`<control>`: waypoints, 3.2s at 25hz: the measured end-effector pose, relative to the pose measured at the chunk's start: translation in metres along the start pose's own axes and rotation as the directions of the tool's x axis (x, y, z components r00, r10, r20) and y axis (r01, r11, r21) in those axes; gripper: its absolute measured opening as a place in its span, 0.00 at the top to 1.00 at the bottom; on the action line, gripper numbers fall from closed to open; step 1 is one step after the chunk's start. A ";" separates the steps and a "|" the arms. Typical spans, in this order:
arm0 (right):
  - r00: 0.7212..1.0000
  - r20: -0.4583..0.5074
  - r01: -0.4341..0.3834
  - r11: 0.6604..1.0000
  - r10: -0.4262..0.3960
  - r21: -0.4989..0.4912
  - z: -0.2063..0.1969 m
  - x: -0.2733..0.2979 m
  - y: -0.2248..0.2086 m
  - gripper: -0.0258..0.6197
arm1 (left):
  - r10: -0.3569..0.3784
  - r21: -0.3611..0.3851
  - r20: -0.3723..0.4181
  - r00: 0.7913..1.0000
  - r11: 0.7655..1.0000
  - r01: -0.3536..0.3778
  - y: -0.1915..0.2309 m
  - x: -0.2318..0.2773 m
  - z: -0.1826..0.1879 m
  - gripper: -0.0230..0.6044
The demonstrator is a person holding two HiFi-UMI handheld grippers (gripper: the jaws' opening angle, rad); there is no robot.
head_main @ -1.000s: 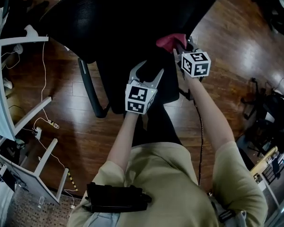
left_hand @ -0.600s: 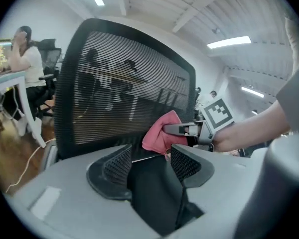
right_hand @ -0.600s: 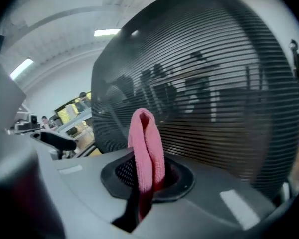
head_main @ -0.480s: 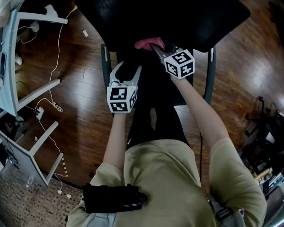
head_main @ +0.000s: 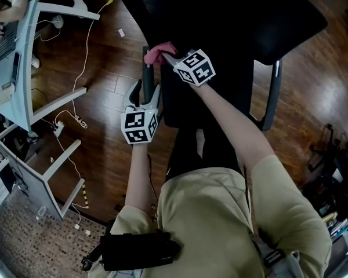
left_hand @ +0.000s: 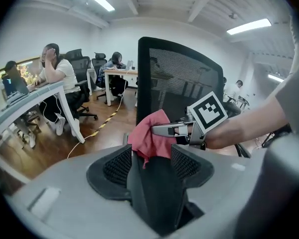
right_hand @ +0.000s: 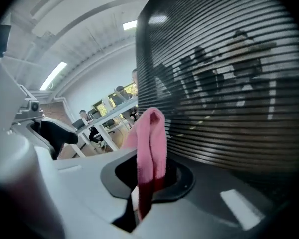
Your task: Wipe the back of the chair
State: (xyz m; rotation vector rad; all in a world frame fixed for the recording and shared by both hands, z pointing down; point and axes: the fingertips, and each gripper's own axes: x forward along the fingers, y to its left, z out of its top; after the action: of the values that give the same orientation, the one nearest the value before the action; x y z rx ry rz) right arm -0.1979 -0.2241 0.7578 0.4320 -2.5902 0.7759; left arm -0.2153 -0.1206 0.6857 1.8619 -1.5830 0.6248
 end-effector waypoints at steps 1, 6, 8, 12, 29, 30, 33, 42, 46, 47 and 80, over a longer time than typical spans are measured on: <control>0.999 -0.004 0.038 0.999 -0.038 0.010 -0.005 -0.011 -0.013 0.93 | -0.015 0.005 -0.004 1.000 1.000 0.015 -0.007 0.006 0.000 0.59; 0.934 -0.045 0.357 0.929 -0.354 0.100 -0.044 -0.121 -0.116 0.93 | -0.155 0.032 -0.004 0.988 0.987 0.155 -0.076 0.045 0.005 0.59; 0.879 -0.072 0.476 0.871 -0.471 0.121 -0.058 -0.177 -0.148 0.93 | -0.237 0.042 -0.009 0.971 0.970 0.237 -0.118 0.062 0.008 0.59; 0.786 -0.116 0.618 0.769 -0.607 0.165 -0.083 -0.268 -0.178 0.93 | -0.389 0.069 -0.032 0.921 0.918 0.391 -0.201 0.086 0.010 0.61; 0.993 -0.023 0.121 0.989 -0.120 0.086 -0.064 -0.091 -0.055 0.93 | -0.186 0.020 -0.054 0.981 0.982 0.187 -0.108 0.058 -0.015 0.60; 0.998 -0.012 0.066 0.996 -0.065 0.064 -0.057 -0.062 -0.038 0.93 | -0.153 0.021 -0.063 0.986 0.988 0.155 -0.089 0.049 -0.017 0.60; 0.999 0.028 -0.023 0.999 0.022 0.043 -0.036 0.005 0.000 0.93 | -0.072 0.027 -0.073 0.995 0.997 0.075 -0.038 0.019 -0.022 0.61; 0.987 -0.009 0.159 0.986 -0.158 0.060 -0.047 -0.046 -0.062 0.93 | -0.046 -0.044 -0.015 0.999 0.998 0.046 -0.034 0.011 -0.022 0.60; 0.942 0.009 0.332 0.938 -0.335 0.100 -0.060 -0.145 -0.132 0.93 | -0.167 -0.004 0.018 0.986 0.986 0.168 -0.093 0.046 -0.019 0.60; 0.928 0.010 0.370 0.924 -0.372 0.098 -0.066 -0.169 -0.143 0.93 | -0.201 0.003 0.022 0.979 0.980 0.201 -0.110 0.056 -0.021 0.60; 0.713 0.576 0.433 0.897 -0.401 0.088 0.097 -0.444 0.158 0.93 | -0.330 0.248 0.530 0.781 0.941 0.230 -0.211 -0.231 0.160 0.61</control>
State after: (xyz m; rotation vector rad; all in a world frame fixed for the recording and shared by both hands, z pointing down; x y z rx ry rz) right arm 0.0992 -0.0764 0.4091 1.3813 -2.8542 0.4478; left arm -0.0530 -0.0523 0.3809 2.5214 -1.5715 0.0573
